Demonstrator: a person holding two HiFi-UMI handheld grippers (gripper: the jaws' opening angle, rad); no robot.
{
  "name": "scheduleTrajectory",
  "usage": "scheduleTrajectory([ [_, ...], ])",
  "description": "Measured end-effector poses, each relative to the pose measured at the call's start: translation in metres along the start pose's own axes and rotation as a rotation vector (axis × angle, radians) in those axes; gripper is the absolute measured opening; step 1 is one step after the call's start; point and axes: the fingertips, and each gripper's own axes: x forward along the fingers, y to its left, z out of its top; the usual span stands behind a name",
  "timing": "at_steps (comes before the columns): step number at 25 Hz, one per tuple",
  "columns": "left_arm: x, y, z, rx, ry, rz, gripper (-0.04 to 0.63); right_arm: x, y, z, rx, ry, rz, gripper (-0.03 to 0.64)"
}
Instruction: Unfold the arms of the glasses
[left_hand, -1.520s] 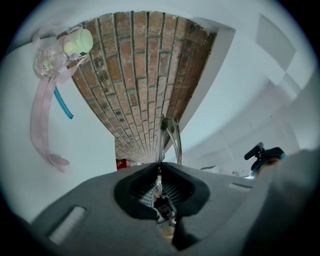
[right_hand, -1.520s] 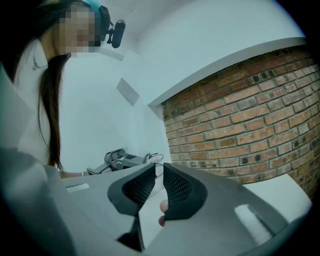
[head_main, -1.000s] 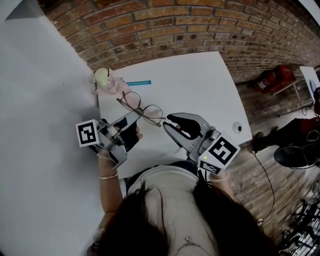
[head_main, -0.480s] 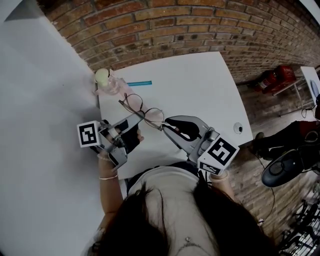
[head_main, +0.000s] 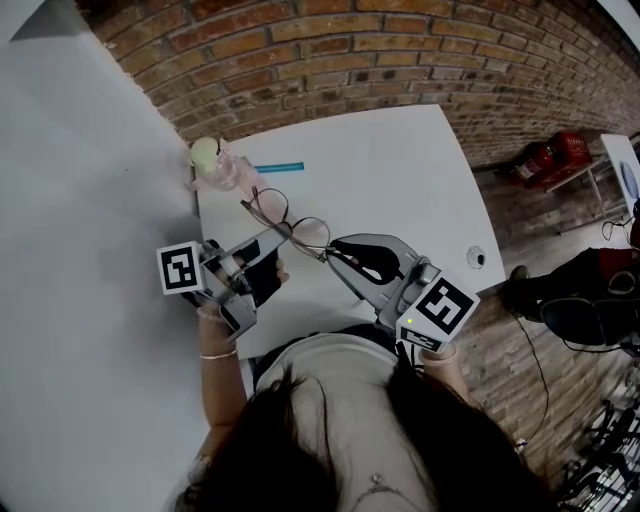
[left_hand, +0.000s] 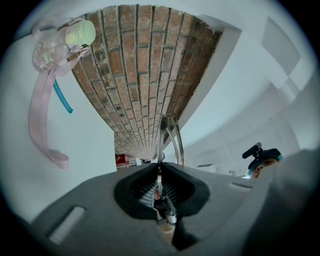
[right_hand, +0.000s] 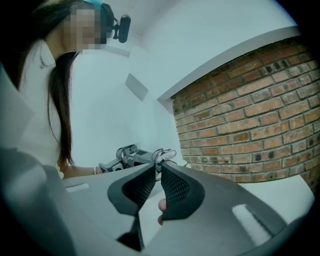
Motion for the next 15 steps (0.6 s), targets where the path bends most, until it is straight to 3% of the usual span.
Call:
scheduleTrajectory([
  [15, 0.000, 0.007, -0.004, 0.006, -0.001, 0.029, 0.021, -0.004, 0.004, 0.013, -0.002, -0.040, 0.026, 0.038],
])
